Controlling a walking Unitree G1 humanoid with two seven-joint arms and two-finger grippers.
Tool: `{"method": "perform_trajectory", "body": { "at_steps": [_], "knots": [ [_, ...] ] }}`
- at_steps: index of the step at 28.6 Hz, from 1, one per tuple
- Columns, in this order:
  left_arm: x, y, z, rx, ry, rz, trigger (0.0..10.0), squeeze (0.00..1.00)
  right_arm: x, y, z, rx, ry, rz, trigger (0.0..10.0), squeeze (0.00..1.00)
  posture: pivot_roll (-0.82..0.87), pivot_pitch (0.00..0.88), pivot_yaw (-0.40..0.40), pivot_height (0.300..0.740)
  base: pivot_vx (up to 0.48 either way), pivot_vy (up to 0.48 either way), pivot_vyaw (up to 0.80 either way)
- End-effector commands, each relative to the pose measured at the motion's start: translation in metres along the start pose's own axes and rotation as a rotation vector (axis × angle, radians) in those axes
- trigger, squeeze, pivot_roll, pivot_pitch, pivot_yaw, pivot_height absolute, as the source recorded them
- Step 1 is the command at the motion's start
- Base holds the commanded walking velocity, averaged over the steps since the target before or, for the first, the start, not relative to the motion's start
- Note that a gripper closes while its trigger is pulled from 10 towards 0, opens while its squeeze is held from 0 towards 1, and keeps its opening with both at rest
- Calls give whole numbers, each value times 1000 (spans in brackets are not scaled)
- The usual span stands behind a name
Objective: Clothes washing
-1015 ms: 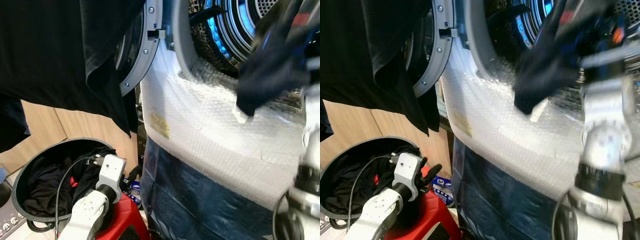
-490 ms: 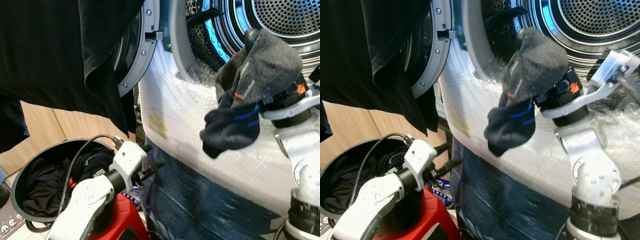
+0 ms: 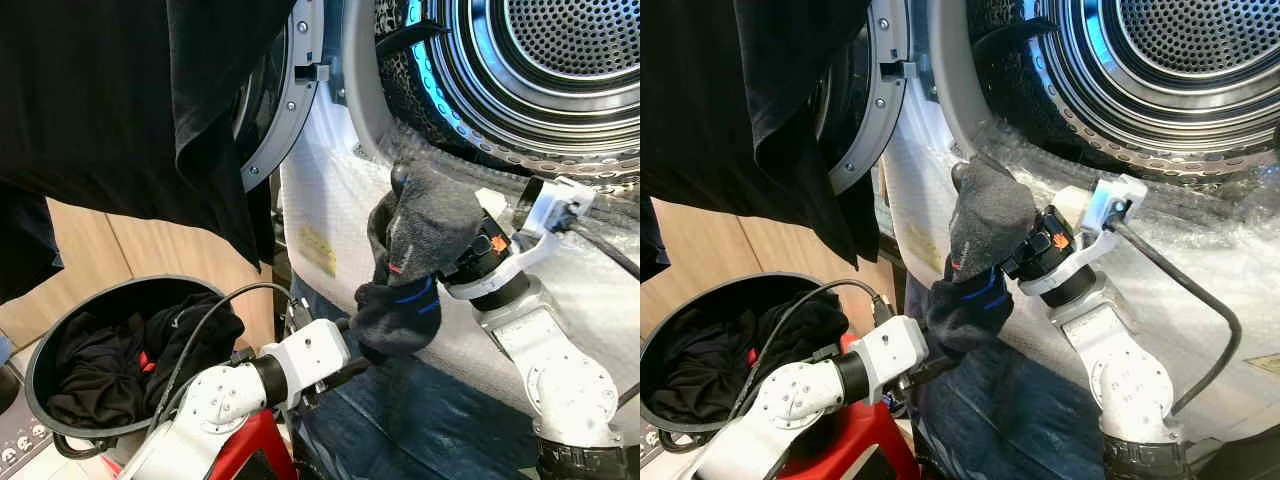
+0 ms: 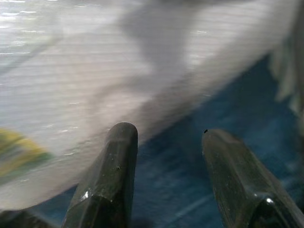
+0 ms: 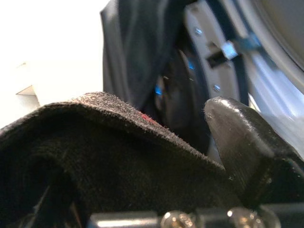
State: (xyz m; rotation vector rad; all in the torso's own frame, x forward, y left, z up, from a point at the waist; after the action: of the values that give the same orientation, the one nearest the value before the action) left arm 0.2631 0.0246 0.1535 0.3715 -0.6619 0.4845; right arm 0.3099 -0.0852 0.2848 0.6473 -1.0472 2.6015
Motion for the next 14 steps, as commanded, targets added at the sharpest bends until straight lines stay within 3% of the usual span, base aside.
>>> {"method": "perform_trajectory", "body": {
  "at_steps": [1,5,7,14],
  "knots": [
    [-12,0,6,-12,7,-61,10000,0,-4,-3,-3,14,9,-2,10000,0,40,0,-66,740,0,0,0],
    [-15,0,15,-49,48,-51,10000,0,-12,-7,-4,15,19,-22,10000,0,43,0,-65,740,0,0,0],
    [-9,-1,17,-56,55,17,10000,0,-21,-13,5,-21,44,-51,10000,0,44,0,-66,740,0,0,0],
    [0,-4,22,-59,25,125,10000,0,-50,-19,24,-86,84,-157,10000,0,48,0,-65,740,0,0,0]
  ]
}}
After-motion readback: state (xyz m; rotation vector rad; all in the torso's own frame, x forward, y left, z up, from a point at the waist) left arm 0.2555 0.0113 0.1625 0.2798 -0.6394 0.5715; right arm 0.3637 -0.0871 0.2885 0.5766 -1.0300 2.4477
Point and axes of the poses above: a point about 5 cm out from each wrist's last joint towards the gripper, its own y axis pointing back from the gripper into the wrist, its own z axis along the axis of the wrist's last joint, x = y × z, the point moved 5 cm from there along -y, pointing out of the wrist towards the gripper, and after that the axes turned 14 degrees about -y, right-handed, at the moved point
